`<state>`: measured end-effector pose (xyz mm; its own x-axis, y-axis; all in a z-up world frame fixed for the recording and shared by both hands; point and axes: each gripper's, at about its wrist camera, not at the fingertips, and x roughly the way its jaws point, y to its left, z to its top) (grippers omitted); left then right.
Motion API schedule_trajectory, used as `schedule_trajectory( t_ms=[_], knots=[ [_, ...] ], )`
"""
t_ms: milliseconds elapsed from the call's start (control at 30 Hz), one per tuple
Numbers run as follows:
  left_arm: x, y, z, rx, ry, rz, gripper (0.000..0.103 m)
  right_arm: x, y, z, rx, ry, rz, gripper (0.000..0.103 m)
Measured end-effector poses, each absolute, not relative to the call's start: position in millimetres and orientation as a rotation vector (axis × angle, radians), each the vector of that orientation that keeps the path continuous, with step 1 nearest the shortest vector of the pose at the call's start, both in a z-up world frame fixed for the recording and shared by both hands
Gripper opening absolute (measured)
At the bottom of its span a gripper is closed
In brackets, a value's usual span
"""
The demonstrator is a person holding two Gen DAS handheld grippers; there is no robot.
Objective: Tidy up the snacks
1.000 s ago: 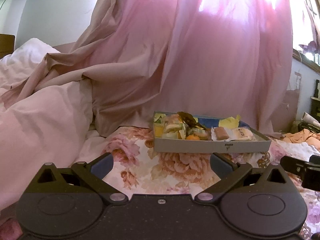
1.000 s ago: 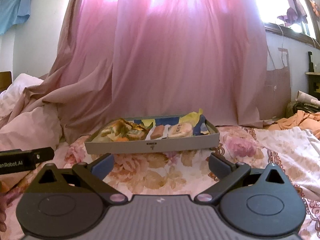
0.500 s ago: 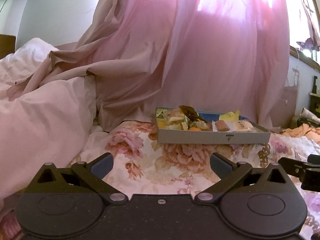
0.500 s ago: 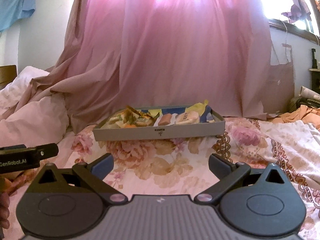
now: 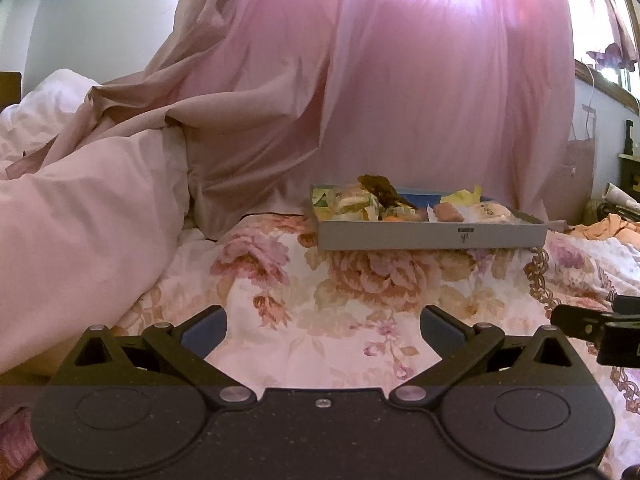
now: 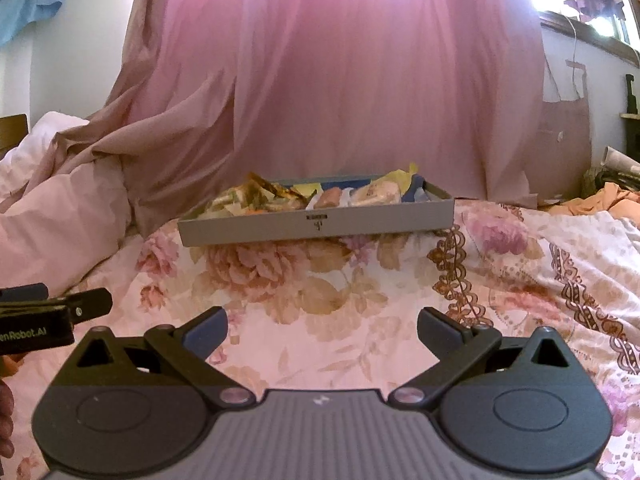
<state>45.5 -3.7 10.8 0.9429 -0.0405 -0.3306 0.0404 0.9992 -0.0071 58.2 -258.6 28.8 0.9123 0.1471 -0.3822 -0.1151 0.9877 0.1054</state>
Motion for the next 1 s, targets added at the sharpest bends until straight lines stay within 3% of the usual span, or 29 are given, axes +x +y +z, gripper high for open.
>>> schedule_trajectory(
  t_ms=[1000],
  knots=[
    [45.3, -3.5, 10.2, 0.002, 0.337, -0.042, 0.102, 57.9, -257.1, 27.2, 0.090, 0.410, 0.124, 0.103]
  ],
)
